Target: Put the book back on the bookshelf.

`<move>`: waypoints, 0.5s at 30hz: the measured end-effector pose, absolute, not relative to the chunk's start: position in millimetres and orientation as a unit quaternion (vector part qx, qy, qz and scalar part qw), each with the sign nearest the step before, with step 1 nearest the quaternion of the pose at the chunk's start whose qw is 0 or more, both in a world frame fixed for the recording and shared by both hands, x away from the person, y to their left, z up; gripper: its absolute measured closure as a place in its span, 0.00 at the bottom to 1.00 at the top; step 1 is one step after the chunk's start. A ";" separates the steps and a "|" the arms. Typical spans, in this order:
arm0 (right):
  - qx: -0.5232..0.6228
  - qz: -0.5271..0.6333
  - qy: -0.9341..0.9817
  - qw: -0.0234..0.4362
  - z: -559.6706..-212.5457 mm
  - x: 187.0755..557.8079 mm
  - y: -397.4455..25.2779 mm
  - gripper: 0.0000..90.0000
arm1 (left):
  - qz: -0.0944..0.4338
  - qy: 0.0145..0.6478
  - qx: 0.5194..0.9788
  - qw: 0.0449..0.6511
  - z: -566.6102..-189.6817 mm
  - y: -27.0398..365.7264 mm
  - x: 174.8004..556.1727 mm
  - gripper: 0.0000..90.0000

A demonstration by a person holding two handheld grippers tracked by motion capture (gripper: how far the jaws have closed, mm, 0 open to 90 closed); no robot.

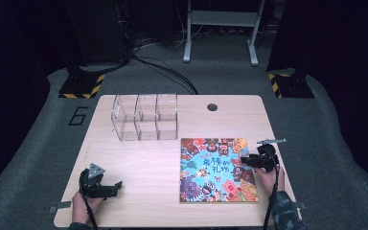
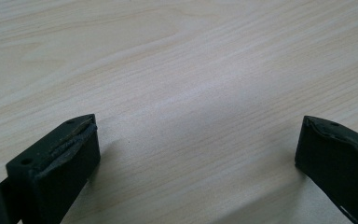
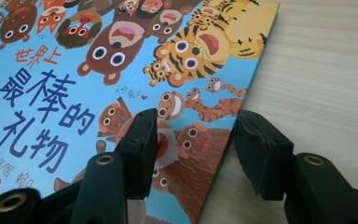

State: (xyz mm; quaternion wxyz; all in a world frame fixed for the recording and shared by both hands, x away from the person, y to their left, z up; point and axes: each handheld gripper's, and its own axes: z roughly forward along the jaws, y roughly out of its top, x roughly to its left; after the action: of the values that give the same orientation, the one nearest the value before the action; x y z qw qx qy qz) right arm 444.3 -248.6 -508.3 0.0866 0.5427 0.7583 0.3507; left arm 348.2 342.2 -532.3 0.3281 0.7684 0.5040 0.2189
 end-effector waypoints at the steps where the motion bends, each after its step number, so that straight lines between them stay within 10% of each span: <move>1: 0.541 0.351 0.759 0.087 -508.4 443.7 -245.8 0.55 | 0.218 0.505 0.769 0.326 -532.0 342.3 348.3 0.00; 15: 0.535 0.349 0.765 0.081 -508.1 432.7 -217.6 0.56 | 0.208 0.529 0.756 0.324 -526.6 331.2 353.9 0.00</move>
State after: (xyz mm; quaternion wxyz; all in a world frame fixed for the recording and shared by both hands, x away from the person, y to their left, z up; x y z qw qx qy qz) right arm 432.7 -217.6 -508.1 0.0810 0.5348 0.7654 0.3487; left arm 353.9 331.2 -526.6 0.3240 0.7564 0.5286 0.2085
